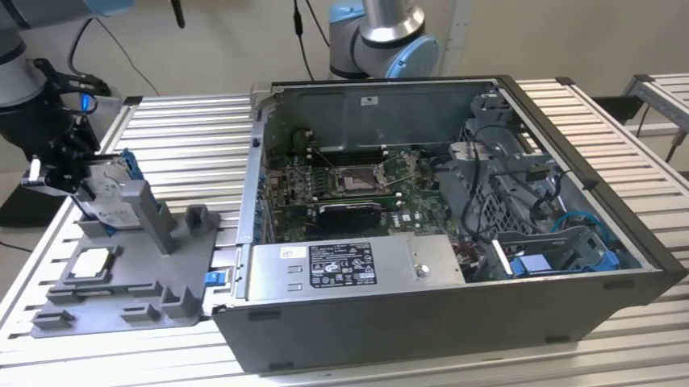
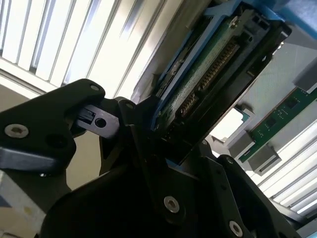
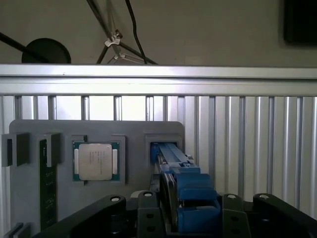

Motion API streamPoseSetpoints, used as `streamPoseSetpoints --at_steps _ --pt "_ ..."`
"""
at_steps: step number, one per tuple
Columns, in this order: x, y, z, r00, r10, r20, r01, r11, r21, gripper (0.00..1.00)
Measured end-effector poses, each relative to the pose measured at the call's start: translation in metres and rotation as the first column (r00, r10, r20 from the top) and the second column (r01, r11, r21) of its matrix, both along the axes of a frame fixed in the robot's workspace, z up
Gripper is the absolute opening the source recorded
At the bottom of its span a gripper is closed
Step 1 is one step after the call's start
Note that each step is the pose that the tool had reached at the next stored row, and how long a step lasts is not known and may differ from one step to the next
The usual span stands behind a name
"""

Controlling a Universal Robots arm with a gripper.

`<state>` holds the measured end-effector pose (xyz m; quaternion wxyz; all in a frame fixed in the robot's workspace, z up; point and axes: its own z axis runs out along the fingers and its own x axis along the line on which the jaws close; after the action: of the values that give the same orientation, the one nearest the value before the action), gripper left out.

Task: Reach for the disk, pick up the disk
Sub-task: 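Pick up the disk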

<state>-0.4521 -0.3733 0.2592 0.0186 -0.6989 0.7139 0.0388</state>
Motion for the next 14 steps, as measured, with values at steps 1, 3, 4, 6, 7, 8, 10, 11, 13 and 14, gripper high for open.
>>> streamPoseSetpoints --at_steps 1,3,4,6,7,8,10,11,13,14 --pt "0.0000 -0.0001 0.0003 1.0000 0.000 -0.0003 0.000 1.0000 0.0024 0.00" --pt "0.0000 0.0000 0.0008 1.0000 0.000 0.0000 0.000 0.9999 0.0105 0.00" --pt "0.0000 0.0000 0.0010 1.0000 0.000 0.0002 0.000 0.9999 0.0110 0.00" --pt "0.0000 0.0000 0.0012 1.0000 0.000 0.0003 0.000 0.9999 0.0111 0.00" --pt "0.0000 0.0000 0.0014 1.0000 0.000 0.0001 0.000 0.9999 0.0110 0.00" --pt "0.0000 0.0000 0.0015 1.0000 0.000 -0.0001 0.000 0.9999 0.0109 0.00" --pt "0.0000 0.0000 0.0015 1.0000 0.000 0.0000 0.000 0.9999 0.0110 0.00" --pt "0.0000 0.0000 0.0015 1.0000 0.000 0.0000 0.000 0.9999 0.0110 0.00" --pt "0.0000 0.0000 0.0017 1.0000 0.000 -0.0001 0.000 0.9999 0.0109 0.00" --pt "0.0000 0.0000 0.0017 1.0000 0.000 -0.0001 0.000 0.9999 0.0109 0.00"
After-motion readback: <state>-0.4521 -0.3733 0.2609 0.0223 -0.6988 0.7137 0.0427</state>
